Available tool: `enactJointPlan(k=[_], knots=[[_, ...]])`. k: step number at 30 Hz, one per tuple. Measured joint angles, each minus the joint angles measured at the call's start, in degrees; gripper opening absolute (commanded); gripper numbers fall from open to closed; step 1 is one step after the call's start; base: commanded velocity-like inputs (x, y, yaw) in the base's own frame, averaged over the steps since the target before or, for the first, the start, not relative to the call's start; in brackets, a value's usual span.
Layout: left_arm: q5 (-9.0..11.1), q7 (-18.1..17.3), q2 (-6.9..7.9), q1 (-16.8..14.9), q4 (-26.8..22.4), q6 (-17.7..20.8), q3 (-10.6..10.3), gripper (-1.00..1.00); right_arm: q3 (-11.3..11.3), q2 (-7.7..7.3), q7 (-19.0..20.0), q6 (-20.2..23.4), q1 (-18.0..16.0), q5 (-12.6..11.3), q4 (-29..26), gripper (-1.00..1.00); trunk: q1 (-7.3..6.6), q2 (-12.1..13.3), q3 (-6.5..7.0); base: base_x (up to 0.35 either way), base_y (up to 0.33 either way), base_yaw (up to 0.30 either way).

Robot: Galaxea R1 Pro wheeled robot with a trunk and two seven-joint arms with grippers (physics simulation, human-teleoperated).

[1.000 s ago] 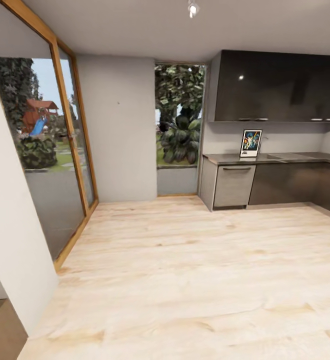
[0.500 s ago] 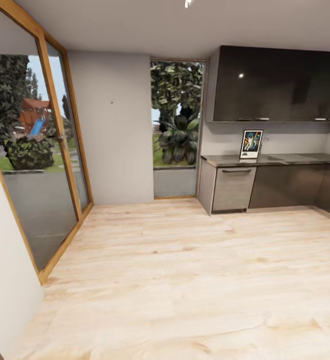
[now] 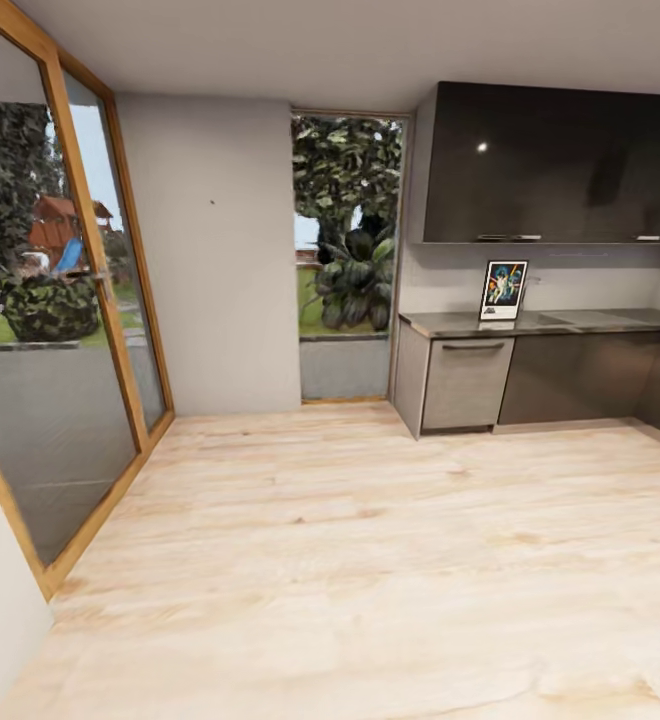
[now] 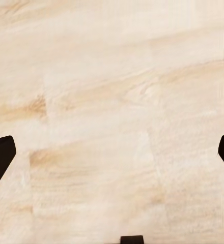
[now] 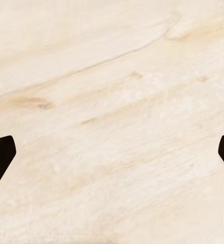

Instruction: Pick up the poster from the kitchen countertop and hang it on one of the wall nails in the kitchen.

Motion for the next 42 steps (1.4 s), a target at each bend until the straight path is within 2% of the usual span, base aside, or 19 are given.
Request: enactJointPlan(k=[42], knots=[[0.00,0.03,-0.01,-0.03,0.00,0.02,0.00,1.00,-0.09,-0.14,0.00,0.00,0.00,0.00,0.00,1.00,0.00,0.00,0.00,0.312,-0.149,0.000]])
